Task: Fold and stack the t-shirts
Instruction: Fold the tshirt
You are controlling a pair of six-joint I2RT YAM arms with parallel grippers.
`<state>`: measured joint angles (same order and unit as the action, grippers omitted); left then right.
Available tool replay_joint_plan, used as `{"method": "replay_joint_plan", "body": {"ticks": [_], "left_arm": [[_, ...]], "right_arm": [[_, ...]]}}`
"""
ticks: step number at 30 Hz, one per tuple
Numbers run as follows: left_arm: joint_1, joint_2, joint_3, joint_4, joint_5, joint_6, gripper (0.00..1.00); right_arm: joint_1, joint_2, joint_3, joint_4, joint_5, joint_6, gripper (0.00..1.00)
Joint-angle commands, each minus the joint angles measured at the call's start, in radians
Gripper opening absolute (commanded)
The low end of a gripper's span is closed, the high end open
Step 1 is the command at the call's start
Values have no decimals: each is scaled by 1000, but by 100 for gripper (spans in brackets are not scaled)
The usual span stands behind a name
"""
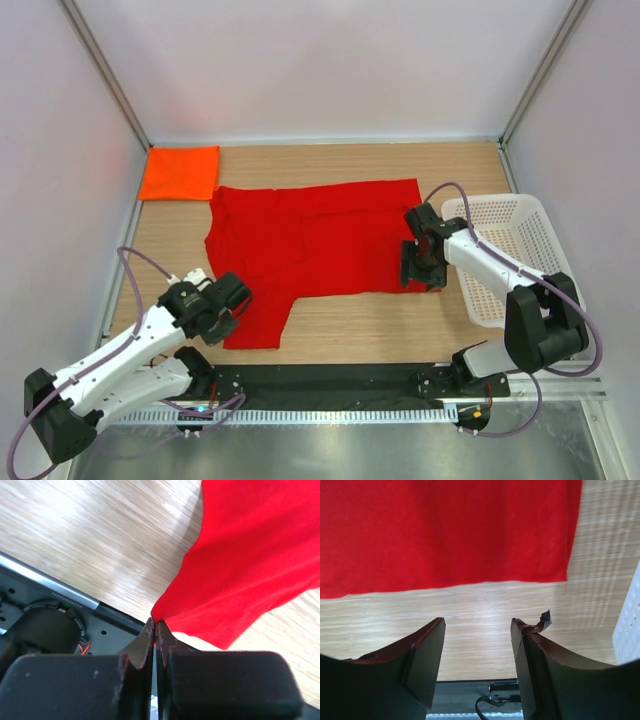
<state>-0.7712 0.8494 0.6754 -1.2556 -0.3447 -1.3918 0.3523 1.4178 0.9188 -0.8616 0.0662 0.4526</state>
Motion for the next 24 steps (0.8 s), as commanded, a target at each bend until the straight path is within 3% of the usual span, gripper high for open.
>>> {"method": "replay_joint_plan", "body": {"ticks": [1,13,24], "left_arm": [[0,-30,55,-113,-103,-62,0],[0,-110,107,-197,-165,-113,0],[0,-159,165,-292,-238,-159,0]], "right_arm": [[1,18,-4,33,79,-23,62],[-30,52,-44,91,153,-8,61],[-42,-6,-126,171,152,142,58]]}}
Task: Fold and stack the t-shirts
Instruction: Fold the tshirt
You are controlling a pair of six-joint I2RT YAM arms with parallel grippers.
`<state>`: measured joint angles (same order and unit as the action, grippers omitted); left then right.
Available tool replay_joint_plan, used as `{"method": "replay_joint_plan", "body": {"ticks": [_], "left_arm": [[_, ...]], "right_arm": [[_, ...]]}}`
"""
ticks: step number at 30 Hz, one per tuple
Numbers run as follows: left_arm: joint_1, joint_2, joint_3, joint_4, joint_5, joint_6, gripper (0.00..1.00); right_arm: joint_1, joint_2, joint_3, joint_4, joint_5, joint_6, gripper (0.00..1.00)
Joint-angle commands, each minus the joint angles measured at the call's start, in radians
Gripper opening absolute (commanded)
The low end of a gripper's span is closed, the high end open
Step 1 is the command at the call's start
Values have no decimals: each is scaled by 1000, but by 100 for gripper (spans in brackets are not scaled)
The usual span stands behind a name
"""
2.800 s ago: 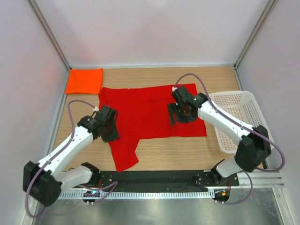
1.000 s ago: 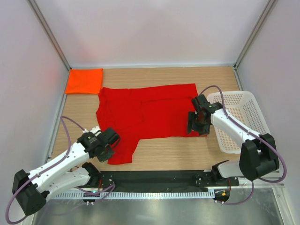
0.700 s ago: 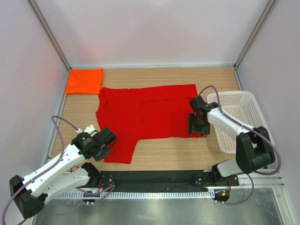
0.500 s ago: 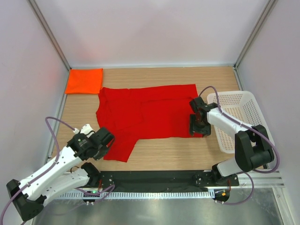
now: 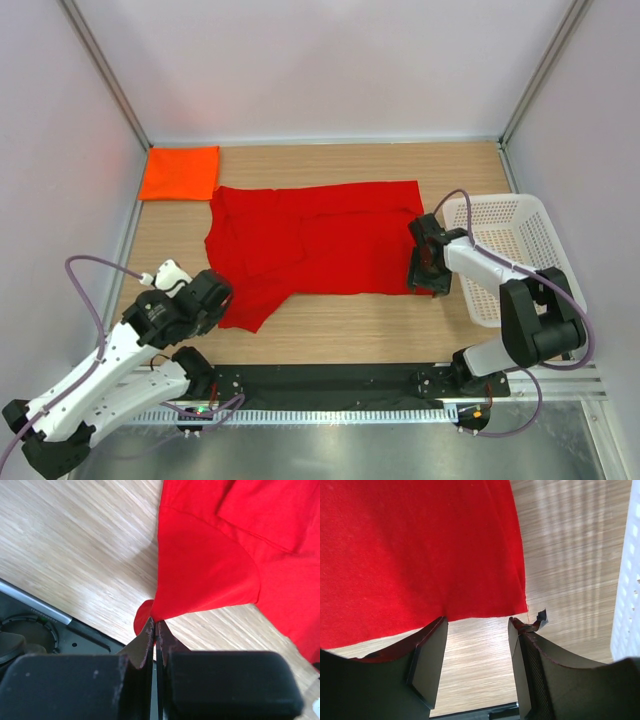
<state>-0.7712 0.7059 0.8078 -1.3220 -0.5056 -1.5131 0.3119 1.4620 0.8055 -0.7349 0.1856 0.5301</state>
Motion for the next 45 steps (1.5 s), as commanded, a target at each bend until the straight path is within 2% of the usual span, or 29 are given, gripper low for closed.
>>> {"method": "replay_joint_plan", "body": {"ticks": [1,6,12,21,37,40,41,44,45], "left_arm": [[-2,-16,33,-229,-80,-41,0],[0,-28,45,-289,-112,-64,0],[0,-52,99,-339,-142,-49,0],[0,-57,90,-310,-132,-24,0],[-2,-54,88,-266,-123,37,0],[0,-68,93,-260,-134,42,0],[-2,-71,93,-258,-134,45,0],[0,-75,91,-244,-131,68,0],[0,-75,94,-240,-129,77,0]], "right_arm": [[-4,-64,-23,45,44,86,58],[-2,-95,-57,77,74,120,55],[-4,-103,-52,63,40,126,55],[-4,-131,-97,42,37,142,56],[-10,-54,-112,121,103,154,54],[-13,-25,-123,153,112,162,47],[-14,-17,-124,158,110,163,37],[-14,-14,-131,164,98,172,16],[-14,-18,-129,157,95,174,13]]}}
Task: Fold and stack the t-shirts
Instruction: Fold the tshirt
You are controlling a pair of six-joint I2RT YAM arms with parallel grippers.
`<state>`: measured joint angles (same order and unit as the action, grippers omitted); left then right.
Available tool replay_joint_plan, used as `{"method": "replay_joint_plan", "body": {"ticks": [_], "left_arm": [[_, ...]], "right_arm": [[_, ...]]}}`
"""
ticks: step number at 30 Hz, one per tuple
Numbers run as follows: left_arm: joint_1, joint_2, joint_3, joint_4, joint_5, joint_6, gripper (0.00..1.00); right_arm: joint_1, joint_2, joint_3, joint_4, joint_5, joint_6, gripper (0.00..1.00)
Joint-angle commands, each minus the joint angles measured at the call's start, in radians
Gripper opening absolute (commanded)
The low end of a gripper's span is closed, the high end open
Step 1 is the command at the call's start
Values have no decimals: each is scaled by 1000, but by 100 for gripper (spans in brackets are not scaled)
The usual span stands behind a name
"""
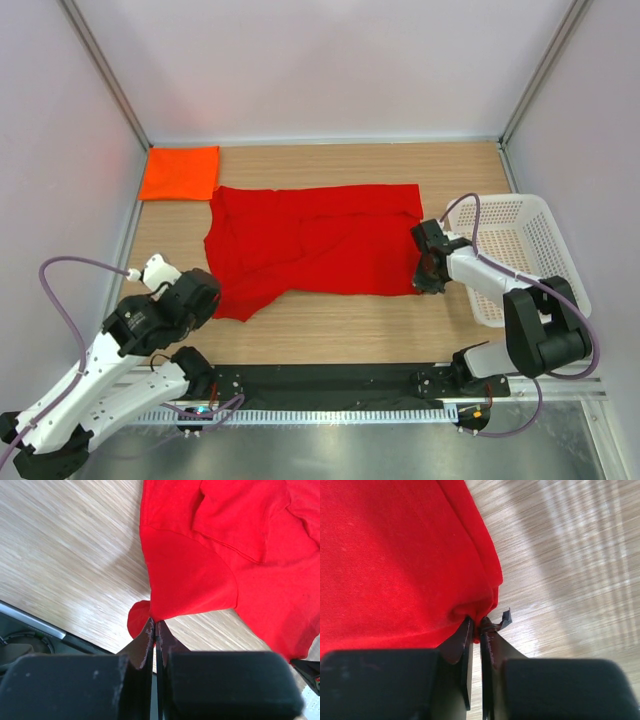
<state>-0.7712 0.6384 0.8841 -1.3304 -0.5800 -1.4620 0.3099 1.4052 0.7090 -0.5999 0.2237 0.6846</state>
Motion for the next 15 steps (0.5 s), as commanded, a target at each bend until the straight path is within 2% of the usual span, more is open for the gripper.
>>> {"method": "replay_joint_plan", "body": {"ticks": [1,2,6,11,15], "left_arm": [[-2,-5,24,-227,-52,49,0],[0,-5,29,-211,-49,64,0],[-2,-6,56,-147,-29,158,0],[0,15,58,-41,29,262,0],[0,104,101,77,42,357,0]], "right_arm": [[-12,31,-32,2,55,15,11],[-11,11,-32,-11,54,9,6],[-11,-54,-36,-76,28,-26,1],[-12,-103,18,-168,-6,-54,1],[-11,-94,118,-228,-12,-92,1]]}}
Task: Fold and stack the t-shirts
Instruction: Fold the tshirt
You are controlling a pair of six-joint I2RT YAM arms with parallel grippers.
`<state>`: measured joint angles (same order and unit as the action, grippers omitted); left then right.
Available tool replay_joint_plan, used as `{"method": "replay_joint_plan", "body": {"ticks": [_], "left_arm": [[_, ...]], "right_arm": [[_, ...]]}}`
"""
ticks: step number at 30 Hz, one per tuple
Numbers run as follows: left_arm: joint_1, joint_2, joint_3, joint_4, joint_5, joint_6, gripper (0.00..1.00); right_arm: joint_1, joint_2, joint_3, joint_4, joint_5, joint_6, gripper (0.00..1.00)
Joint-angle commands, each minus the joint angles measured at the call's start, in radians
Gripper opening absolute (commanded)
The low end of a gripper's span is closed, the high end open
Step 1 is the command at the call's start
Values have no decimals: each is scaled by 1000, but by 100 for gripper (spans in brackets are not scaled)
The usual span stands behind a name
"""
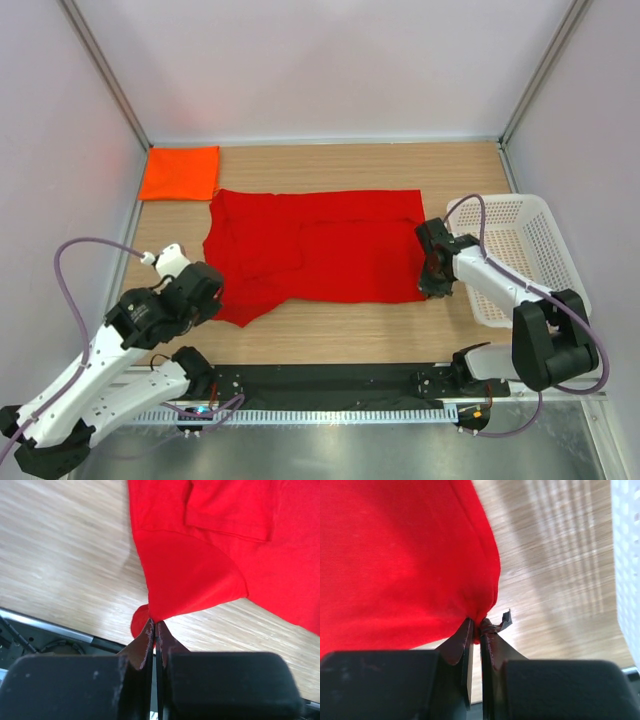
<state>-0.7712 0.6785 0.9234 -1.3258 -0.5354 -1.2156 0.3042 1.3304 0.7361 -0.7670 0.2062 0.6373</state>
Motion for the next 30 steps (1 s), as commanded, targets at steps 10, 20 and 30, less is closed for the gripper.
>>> {"method": "replay_joint_plan", "body": {"ticks": [10,20,30], "left_arm": [[39,445,344,256,-48,390,0],[254,823,659,364,92,611,0],[363,1085,936,356,152,668,0]], "right_arm": [[-30,173,382,-91,-48,-162,1],[-117,410,627,-107,-102,-225,1],[-157,604,931,-169,-128,-232,1]]}}
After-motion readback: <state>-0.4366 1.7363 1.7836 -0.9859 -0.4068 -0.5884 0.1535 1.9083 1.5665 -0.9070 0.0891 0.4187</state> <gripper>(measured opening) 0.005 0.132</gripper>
